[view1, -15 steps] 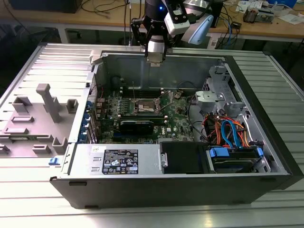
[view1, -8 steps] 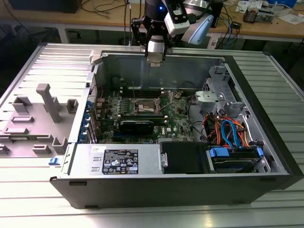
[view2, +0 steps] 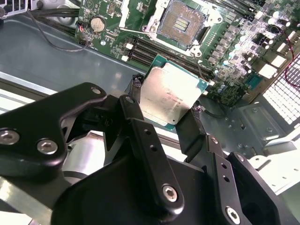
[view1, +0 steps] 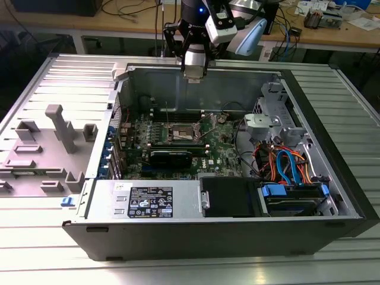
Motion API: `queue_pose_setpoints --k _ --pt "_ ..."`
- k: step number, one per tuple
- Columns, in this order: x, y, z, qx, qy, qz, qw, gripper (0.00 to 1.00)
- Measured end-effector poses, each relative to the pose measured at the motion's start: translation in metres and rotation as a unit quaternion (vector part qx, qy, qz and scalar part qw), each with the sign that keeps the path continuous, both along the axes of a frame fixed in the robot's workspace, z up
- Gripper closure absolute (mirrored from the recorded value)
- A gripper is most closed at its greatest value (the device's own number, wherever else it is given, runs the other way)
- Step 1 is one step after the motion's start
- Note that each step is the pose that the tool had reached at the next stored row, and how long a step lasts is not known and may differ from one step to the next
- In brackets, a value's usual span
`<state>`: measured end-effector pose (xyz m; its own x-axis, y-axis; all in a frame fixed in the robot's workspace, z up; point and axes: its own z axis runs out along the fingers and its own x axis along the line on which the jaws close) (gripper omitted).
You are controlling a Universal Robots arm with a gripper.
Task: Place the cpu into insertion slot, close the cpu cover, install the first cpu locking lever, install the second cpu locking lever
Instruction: 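Place the cpu into insertion slot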
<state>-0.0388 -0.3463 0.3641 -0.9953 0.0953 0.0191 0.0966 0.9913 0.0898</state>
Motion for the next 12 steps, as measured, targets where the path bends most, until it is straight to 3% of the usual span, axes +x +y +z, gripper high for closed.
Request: queue_pose_setpoints --k 3,7,12 --pt "0.0001 -0.001 -0.0018 -0.0003 0.0002 -0.024 0.9997 0.46" --pt "0.0001 -0.0096 -0.0054 -0.0001 0.0001 -0.025 0.9997 0.46" --pt "0.0001 -0.0097 -0.0081 -0.0002 0.0001 -0.055 0.9985 0.46"
